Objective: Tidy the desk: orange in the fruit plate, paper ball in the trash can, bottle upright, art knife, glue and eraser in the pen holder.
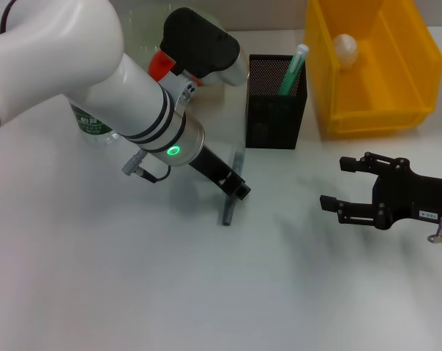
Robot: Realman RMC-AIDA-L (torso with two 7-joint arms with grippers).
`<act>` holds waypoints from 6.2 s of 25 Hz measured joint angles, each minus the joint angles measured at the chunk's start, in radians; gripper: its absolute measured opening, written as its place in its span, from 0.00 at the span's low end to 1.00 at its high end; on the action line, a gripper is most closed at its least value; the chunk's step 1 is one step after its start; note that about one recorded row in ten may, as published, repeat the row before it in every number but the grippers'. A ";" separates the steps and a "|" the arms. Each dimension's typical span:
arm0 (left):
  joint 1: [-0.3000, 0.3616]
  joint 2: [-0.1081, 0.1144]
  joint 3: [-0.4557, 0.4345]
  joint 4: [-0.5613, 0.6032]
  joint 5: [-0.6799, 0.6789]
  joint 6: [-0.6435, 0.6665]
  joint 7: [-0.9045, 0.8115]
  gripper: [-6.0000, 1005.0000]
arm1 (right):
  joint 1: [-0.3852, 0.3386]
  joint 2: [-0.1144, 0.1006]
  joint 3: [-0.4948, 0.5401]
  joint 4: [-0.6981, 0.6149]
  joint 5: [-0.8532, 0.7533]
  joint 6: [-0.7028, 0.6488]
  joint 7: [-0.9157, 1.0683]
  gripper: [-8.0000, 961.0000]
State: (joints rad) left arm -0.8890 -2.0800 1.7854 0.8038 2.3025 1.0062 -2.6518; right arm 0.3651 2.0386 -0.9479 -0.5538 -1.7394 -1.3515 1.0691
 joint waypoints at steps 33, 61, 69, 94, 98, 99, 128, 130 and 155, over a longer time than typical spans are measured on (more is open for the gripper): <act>0.006 0.000 0.001 0.010 0.011 0.020 0.029 0.18 | 0.000 0.000 0.025 -0.009 0.000 -0.035 0.018 0.86; 0.259 0.003 -0.557 -0.023 -0.824 0.230 0.965 0.15 | 0.001 0.007 0.049 0.000 -0.001 -0.027 0.026 0.86; 0.161 0.000 -0.256 -0.398 -1.544 0.092 1.655 0.15 | 0.006 0.012 0.049 0.000 -0.002 -0.026 0.026 0.86; 0.136 0.000 0.165 -0.380 -1.994 -0.166 1.896 0.15 | 0.021 0.036 0.041 0.000 -0.006 -0.026 0.020 0.86; 0.142 0.000 0.169 -0.379 -1.998 -0.171 1.897 0.16 | 0.021 0.037 0.040 0.002 -0.008 -0.026 0.019 0.86; 0.144 0.000 0.169 -0.380 -2.006 -0.171 1.896 0.16 | 0.023 0.037 0.039 0.006 -0.008 -0.026 0.019 0.86; 0.182 0.004 0.172 -0.379 -2.025 -0.033 1.845 0.55 | 0.028 0.037 0.046 0.011 -0.006 -0.032 0.018 0.86; 0.195 0.009 0.170 -0.380 -2.011 0.031 1.828 0.55 | 0.028 0.037 0.047 0.011 -0.005 -0.037 0.020 0.86; 0.388 0.145 -0.268 -0.475 -1.102 0.501 1.579 0.81 | 0.057 -0.020 0.038 0.042 -0.115 -0.276 0.155 0.86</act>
State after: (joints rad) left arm -0.5012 -1.9346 1.5173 0.3285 1.2003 1.5071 -1.0729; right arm 0.4218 2.0186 -0.9096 -0.5113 -1.8545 -1.6278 1.2241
